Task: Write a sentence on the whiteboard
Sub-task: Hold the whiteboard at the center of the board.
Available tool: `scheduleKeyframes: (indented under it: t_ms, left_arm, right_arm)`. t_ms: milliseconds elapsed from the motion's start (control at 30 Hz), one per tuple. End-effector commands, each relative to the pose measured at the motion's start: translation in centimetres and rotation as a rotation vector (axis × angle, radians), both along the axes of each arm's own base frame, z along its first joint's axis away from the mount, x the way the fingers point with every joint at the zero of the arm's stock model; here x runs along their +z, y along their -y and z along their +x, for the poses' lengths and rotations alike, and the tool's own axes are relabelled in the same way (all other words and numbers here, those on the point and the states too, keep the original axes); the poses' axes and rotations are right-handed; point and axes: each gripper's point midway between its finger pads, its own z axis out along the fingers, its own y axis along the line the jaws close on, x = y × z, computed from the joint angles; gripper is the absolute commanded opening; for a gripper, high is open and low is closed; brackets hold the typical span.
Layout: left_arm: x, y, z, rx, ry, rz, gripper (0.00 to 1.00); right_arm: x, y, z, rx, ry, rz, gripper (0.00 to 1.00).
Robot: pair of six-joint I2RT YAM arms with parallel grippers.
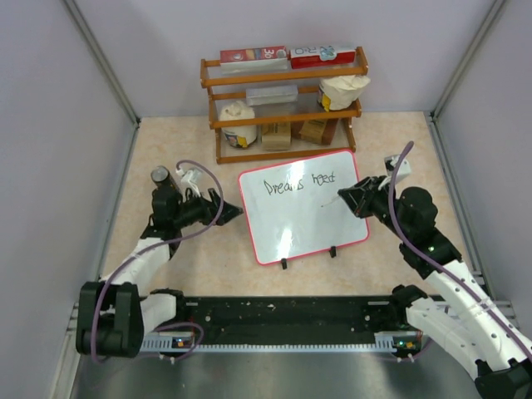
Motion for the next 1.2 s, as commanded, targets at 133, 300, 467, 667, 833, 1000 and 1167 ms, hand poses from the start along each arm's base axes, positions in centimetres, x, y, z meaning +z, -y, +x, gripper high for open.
scheduleKeyframes:
  t_ms: [133, 300, 467, 667, 833, 1000, 1167]
  left_arm:
    - [3.5, 2.5, 2.1, -0.213, 0.156, -0.106, 0.95]
    - [3.0, 4.3, 3.4, -0.299, 0.142, -0.093, 0.93]
    - [2.1, 5.1, 4.7, -0.338, 0.116, -0.099, 0.87]
    - [1.1, 5.2, 4.8, -0.372, 0.105, -0.074, 0.74]
    - [0.6, 5.3, 4.9, -0.390, 0.095, -0.078, 0.58]
    - [0.0, 5.2, 5.0, -0.392, 0.086, -0.069, 0.45]
    - [-0.5, 5.1, 5.1, -0.393, 0.074, -0.053, 0.29]
  right_arm:
    - [0.6, 0.6, -0.1, -0.015, 0.037, -0.008, 0.00]
    - [0.6, 0.6, 0.0, -0.015, 0.035, -0.008, 0.00]
    - [0.6, 0.6, 0.0, -0.017, 0.037, -0.012, 0.00]
    - [0.5, 0.6, 0.1, -0.016, 0.037, -0.014, 0.00]
    - [0.3, 0.4, 0.3, -0.010, 0.029, -0.015, 0.00]
    - [0.2, 0.3, 0.4, -0.008, 0.027, -0.015, 0.00]
    - [0.1, 0.2, 0.3, -0.001, 0.024, -0.012, 0.00]
